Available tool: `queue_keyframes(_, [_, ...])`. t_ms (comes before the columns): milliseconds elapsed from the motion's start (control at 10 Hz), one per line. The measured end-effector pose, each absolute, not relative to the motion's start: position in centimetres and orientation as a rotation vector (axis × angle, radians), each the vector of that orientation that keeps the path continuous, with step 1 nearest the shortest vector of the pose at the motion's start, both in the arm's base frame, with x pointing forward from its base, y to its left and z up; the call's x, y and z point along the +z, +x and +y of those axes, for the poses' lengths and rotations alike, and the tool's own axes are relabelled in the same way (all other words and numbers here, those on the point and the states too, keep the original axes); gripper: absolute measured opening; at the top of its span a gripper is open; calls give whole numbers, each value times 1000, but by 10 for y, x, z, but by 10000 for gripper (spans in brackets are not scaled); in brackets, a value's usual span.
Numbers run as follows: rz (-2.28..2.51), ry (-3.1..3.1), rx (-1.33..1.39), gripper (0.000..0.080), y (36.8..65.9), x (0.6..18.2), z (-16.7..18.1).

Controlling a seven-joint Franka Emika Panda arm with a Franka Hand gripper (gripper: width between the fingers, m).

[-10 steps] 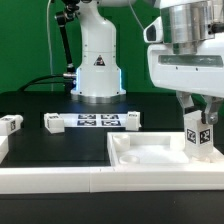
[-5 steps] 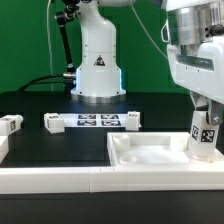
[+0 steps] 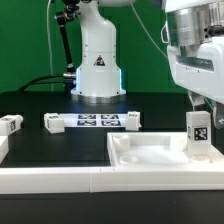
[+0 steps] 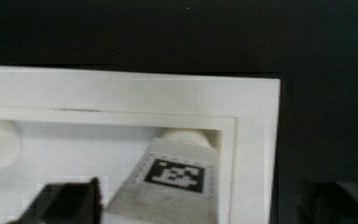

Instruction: Assemble square table

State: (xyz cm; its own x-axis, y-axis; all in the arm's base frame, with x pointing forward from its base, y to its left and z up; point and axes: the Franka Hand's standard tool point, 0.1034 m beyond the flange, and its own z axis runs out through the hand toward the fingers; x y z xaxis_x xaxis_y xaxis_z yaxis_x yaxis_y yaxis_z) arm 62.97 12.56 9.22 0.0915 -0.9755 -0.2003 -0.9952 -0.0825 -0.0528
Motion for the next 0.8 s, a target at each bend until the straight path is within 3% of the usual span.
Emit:
queue_keyframes(300, [1701,-2400,100,647,632,91,124])
queue_keyframes(800, [1142,-2704,34,648,632,90,124])
